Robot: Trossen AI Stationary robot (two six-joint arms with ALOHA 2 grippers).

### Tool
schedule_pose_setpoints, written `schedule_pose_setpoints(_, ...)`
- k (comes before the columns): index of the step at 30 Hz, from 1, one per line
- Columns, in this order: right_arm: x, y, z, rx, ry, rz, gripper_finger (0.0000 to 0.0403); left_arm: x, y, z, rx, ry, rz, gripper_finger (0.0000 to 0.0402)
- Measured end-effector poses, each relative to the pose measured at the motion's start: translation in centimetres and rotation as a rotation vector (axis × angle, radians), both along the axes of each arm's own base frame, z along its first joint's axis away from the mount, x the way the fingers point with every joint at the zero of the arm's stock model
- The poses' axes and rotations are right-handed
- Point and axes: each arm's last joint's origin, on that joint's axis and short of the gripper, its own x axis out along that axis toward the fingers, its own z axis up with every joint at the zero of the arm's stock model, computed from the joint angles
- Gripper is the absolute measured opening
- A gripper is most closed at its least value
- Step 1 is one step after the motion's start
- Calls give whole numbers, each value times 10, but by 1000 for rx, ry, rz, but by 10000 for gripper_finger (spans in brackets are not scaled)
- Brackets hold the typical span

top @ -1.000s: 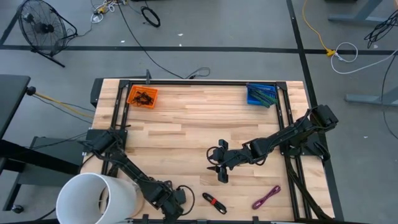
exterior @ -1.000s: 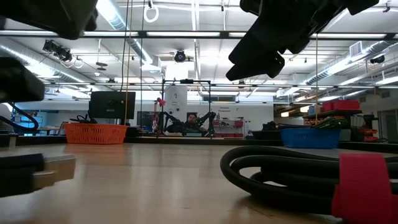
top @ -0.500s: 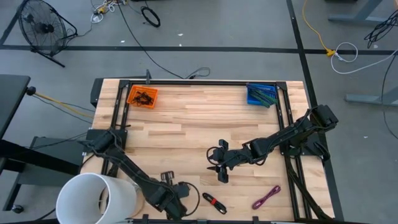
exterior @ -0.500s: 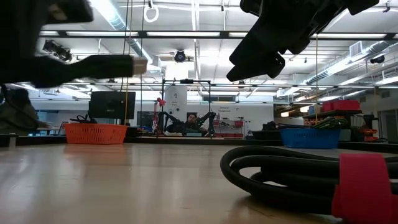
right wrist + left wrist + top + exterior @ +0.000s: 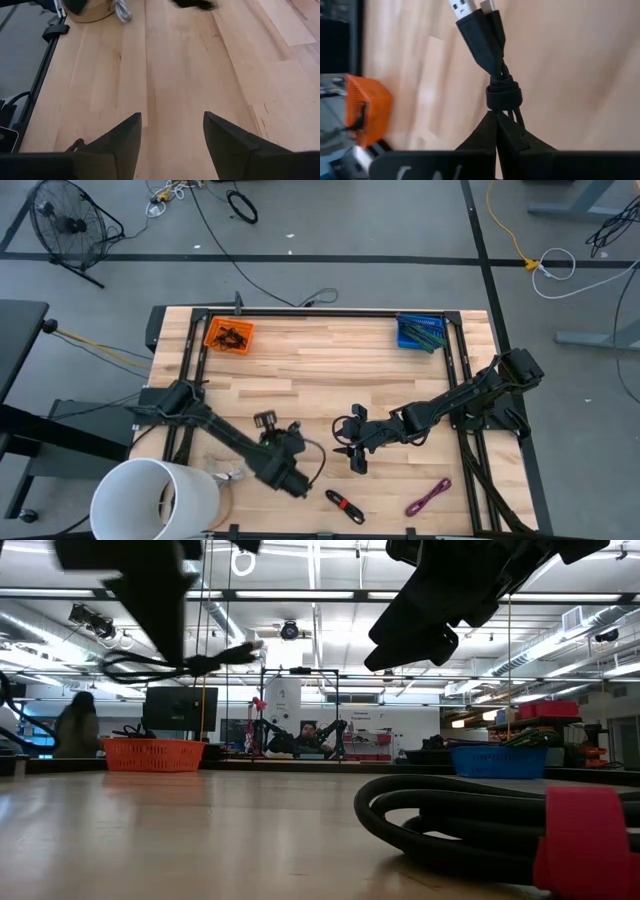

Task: Pick & Place USB Port
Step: Put the black charger cable into the orange bin

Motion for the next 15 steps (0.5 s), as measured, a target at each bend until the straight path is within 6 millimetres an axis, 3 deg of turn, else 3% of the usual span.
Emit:
schedule_pose_setpoints(6, 0, 0, 0, 0, 0, 0, 212, 14, 35, 7, 50, 41, 1, 0)
schedule_pose_setpoints(15, 0, 0, -1, -3, 7, 0, 212, 7, 75, 51, 62, -33, 23, 0)
